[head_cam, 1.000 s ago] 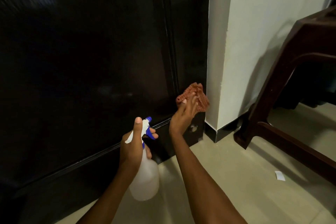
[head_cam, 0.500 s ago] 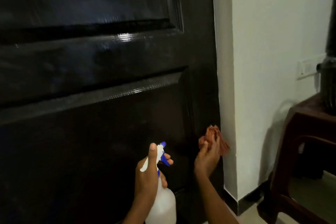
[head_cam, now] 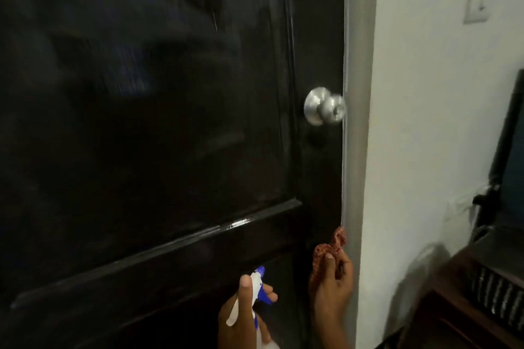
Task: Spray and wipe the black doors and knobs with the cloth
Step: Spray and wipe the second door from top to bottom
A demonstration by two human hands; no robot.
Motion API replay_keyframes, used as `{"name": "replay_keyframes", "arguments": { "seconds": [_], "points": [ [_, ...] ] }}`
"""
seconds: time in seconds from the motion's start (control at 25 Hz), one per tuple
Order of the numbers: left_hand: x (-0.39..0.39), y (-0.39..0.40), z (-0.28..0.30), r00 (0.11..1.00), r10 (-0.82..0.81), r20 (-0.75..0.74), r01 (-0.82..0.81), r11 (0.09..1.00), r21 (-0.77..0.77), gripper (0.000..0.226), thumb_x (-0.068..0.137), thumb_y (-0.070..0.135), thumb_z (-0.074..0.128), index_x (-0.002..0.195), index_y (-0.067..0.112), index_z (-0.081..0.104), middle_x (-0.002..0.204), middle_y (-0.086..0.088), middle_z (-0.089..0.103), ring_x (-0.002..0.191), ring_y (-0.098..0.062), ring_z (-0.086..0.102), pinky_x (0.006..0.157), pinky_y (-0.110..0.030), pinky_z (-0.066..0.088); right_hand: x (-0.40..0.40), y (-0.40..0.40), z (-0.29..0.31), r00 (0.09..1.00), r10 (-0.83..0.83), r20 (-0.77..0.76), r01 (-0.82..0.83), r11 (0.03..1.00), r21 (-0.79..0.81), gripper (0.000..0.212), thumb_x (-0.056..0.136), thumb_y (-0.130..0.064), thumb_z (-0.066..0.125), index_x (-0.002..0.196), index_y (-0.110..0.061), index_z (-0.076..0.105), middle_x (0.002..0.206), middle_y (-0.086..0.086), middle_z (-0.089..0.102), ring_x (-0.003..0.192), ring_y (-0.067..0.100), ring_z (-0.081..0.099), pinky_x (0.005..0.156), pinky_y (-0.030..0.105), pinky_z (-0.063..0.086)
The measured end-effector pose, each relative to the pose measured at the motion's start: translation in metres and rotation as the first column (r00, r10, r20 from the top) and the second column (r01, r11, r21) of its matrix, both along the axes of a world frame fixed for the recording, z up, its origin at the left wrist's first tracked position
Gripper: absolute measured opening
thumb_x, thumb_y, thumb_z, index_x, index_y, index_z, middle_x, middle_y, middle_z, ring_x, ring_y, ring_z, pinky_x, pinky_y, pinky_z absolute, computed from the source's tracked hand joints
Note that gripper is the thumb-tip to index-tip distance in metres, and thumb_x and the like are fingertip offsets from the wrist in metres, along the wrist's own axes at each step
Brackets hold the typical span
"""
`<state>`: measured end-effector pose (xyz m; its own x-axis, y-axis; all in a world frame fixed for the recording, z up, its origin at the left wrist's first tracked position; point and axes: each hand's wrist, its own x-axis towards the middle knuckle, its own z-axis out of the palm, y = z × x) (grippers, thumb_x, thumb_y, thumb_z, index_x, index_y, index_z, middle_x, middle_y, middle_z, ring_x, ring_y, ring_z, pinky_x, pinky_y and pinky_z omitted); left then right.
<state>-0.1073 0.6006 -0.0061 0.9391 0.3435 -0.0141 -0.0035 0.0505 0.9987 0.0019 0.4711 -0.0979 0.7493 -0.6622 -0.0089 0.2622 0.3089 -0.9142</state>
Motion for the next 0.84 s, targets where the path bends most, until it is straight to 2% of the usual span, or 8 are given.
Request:
{"name": "replay_keyframes", "arguments": {
  "seconds": [0.08,0.28,0.4,0.48,0.56,0.68,0.84],
  "points": [
    [-0.012,0.001,0.072,1.000,-0.010,-0.022,0.010,1.000,0.002,0.073,0.089,0.066,0.043,0.080,0.001,0.074,0.078,-0.009,0.076,0.038,-0.019,0.052,0.037,-0.025,0.039,-0.023,-0.007,0.069,0.999,0.034,-0.021,-0.035,0.998,-0.043,0.034,0.105,-0.027,0.058,0.138,-0.025,0.061,0.139,-0.002,0.063,0.131,0.022,0.056,0.113,0.048,0.045],
    [-0.043,-0.004,0.217,0.997,0.008,-0.078,-0.002,0.998,0.070,0.067,0.087,0.066,0.035,0.087,0.012,0.074,0.083,-0.002,0.077,0.045,-0.021,0.054,0.048,-0.031,0.045,-0.079,-0.023,0.243,0.994,0.092,-0.061,-0.096,0.993,-0.064,0.024,0.108,-0.021,0.052,0.130,-0.022,0.060,0.121,-0.002,0.065,0.116,0.017,0.060,0.096,0.027,0.045],
    [-0.058,-0.010,0.272,0.995,0.006,-0.102,0.003,0.997,0.084,0.063,0.088,0.065,0.036,0.088,0.015,0.075,0.081,-0.003,0.076,0.050,-0.024,0.054,0.052,-0.033,0.047,-0.101,-0.042,0.305,0.992,0.072,-0.104,-0.079,0.995,-0.064,0.019,0.108,-0.022,0.053,0.123,-0.030,0.062,0.114,-0.014,0.065,0.110,0.009,0.060,0.102,0.035,0.048],
    [-0.064,-0.015,0.289,0.993,0.000,-0.119,0.012,0.995,0.100,0.063,0.089,0.065,0.037,0.088,0.016,0.075,0.081,-0.006,0.075,0.051,-0.025,0.054,0.053,-0.030,0.048,-0.107,-0.060,0.324,0.986,0.053,-0.158,-0.065,0.995,-0.069,0.019,0.107,-0.026,0.054,0.115,-0.041,0.062,0.113,-0.019,0.064,0.113,0.015,0.061,0.104,0.038,0.048],
    [-0.065,-0.020,0.296,0.991,-0.004,-0.131,0.018,0.994,0.108,0.064,0.090,0.065,0.036,0.090,0.014,0.074,0.085,-0.002,0.075,0.051,-0.025,0.053,0.052,-0.027,0.048,-0.104,-0.076,0.334,0.981,0.043,-0.187,-0.066,0.990,-0.122,0.018,0.108,-0.029,0.053,0.114,-0.043,0.061,0.113,-0.021,0.063,0.116,0.019,0.061,0.103,0.037,0.049],
    [-0.052,-0.034,0.293,0.988,0.057,-0.144,-0.043,0.994,0.095,0.066,0.089,0.066,0.036,0.090,0.013,0.074,0.083,-0.004,0.075,0.051,-0.025,0.052,0.051,-0.027,0.048,-0.085,-0.098,0.349,0.986,0.084,-0.145,-0.119,0.961,-0.250,0.021,0.108,-0.030,0.051,0.128,-0.033,0.058,0.114,-0.016,0.064,0.116,0.017,0.061,0.105,0.037,0.051],
    [-0.032,-0.054,0.285,0.967,0.160,-0.200,-0.150,0.986,0.066,0.068,0.085,0.071,0.038,0.090,0.014,0.074,0.075,-0.024,0.068,0.046,-0.018,0.051,0.052,-0.028,0.047,-0.043,-0.110,0.354,0.975,0.175,-0.137,-0.211,0.922,-0.325,0.032,0.108,-0.034,0.051,0.137,-0.024,0.059,0.127,-0.005,0.067,0.120,0.017,0.062,0.106,0.039,0.052]
  ]
}}
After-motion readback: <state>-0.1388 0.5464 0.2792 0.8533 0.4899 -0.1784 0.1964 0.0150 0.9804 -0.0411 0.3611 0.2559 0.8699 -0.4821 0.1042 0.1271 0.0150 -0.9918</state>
